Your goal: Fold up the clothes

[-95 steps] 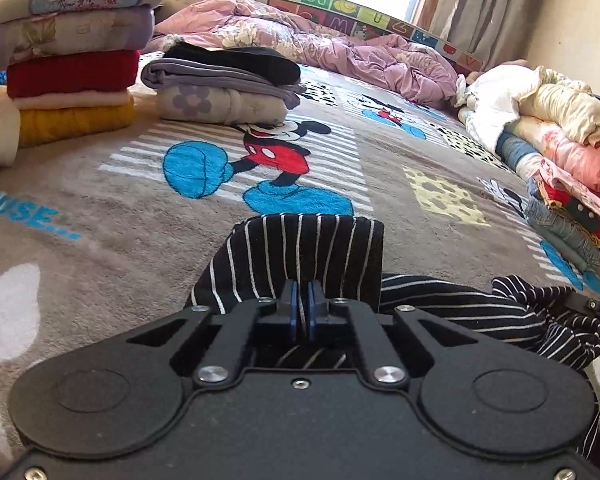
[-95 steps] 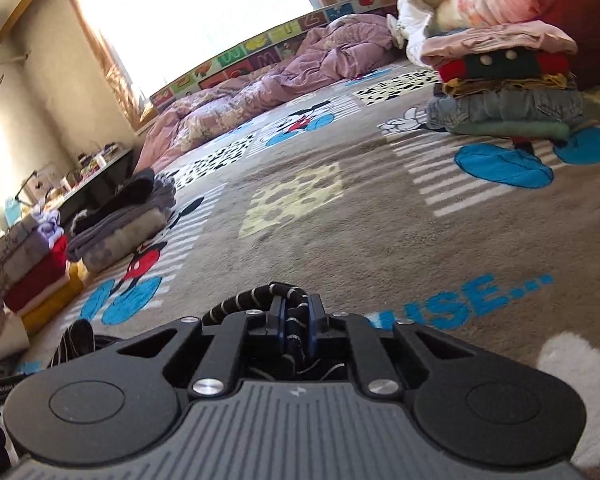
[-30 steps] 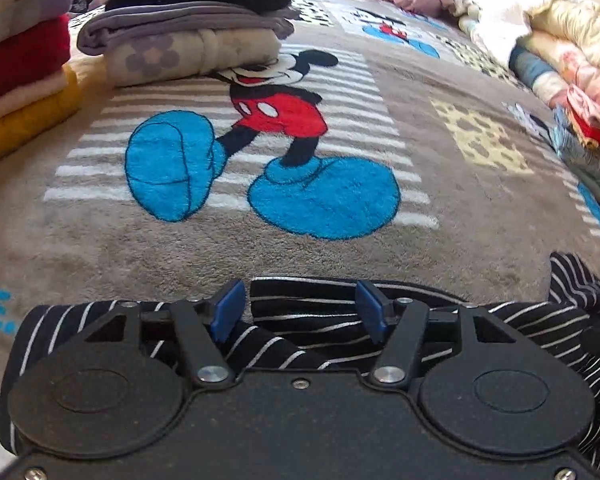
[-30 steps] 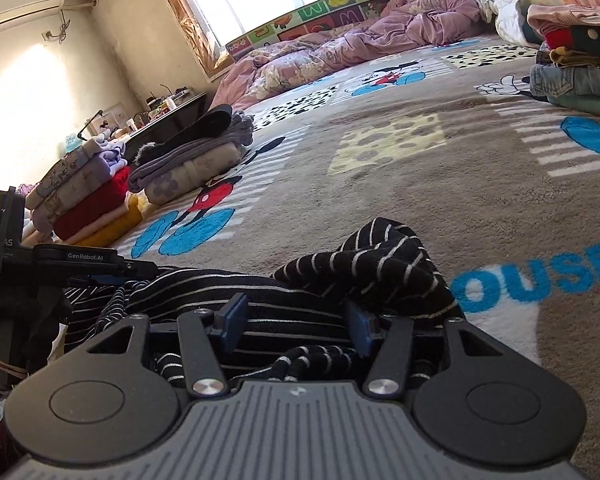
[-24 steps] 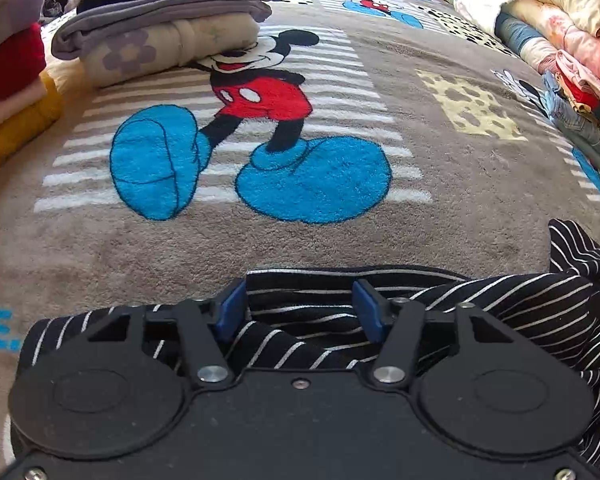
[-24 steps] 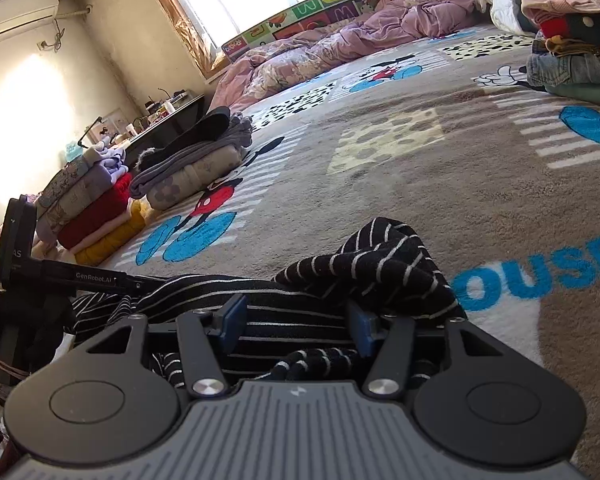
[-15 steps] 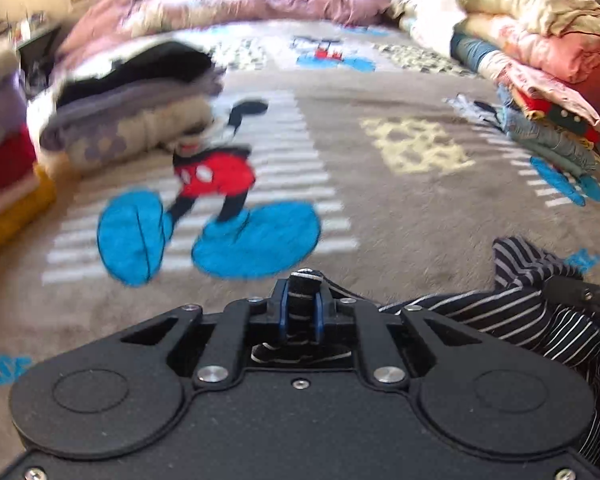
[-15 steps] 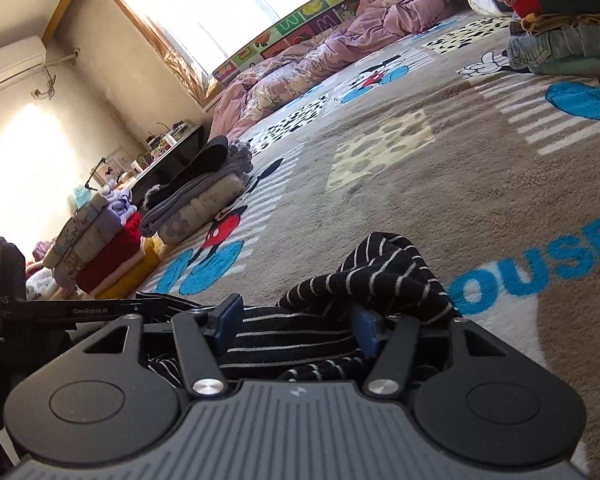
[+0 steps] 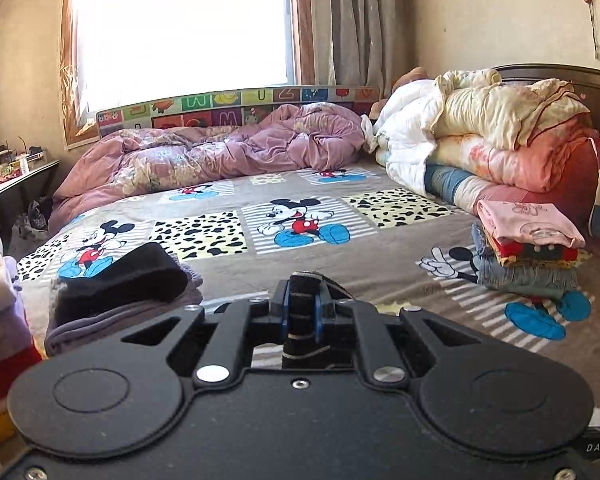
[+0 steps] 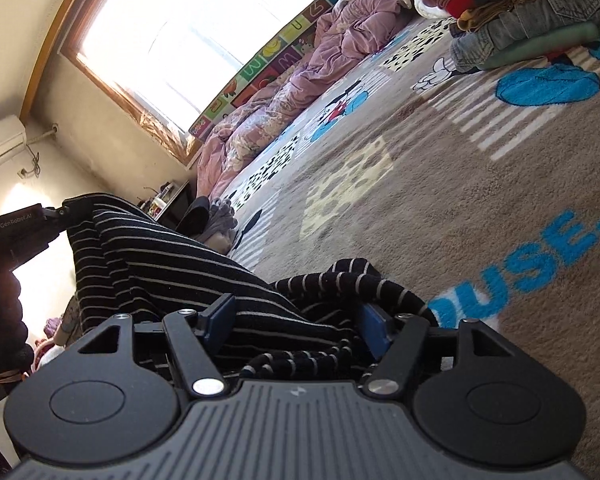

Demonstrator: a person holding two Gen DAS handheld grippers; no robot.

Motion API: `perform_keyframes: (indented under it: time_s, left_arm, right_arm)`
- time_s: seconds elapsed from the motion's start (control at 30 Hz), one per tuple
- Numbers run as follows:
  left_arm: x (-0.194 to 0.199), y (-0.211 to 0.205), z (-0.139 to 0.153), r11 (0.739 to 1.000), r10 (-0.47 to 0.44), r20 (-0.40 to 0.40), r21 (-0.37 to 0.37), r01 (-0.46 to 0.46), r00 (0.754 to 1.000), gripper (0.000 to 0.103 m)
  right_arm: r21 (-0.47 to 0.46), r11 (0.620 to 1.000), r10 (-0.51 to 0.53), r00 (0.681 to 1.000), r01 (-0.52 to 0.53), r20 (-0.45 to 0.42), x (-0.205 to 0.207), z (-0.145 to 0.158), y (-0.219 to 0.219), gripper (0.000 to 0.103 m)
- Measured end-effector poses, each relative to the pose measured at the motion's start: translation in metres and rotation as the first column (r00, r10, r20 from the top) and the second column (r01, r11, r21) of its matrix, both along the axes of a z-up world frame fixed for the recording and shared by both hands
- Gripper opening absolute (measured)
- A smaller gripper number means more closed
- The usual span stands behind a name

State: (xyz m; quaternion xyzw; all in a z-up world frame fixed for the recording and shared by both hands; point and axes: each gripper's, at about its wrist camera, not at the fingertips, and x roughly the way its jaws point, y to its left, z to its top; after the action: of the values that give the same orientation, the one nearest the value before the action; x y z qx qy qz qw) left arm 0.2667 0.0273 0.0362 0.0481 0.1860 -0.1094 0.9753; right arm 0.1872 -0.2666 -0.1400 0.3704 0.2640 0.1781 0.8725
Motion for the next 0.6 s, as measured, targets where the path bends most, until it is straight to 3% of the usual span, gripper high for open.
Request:
perform_keyframes:
  time_s: [0.2,0.33,0.47,0.6]
  left_arm:
    - [0.018,0.007,-0.013,0.998,0.062,0.071,-0.034,-0.060,0.996,0.009]
    - [0.022,0.015,-0.034,0.992,0.128,0.088,-0.012,-0.127,0.988,0.009]
    - [0.027,0.023,-0.066,0.983,0.180,0.033,0.024,-0.181,0.983,0.009]
    - [0.038,0.039,-0.098,0.978,0.208,-0.079,0.017,-0.207,0.975,0.009]
  right_arm:
    - [0.019,0.998,-0.056,0.998,0.057,-0.022,0.018,-0.007,-0.013,0.067]
    - [0.045,0.996,-0.077,0.996,0.079,-0.042,0.028,-0.011,-0.025,0.069]
    - [0.048,0.997,-0.051,0.997,0.053,-0.052,0.034,-0.012,-0.027,0.070]
    - [0.015,1.000,0.011,0.999,-0.011,-0.049,0.034,-0.008,-0.019,0.070]
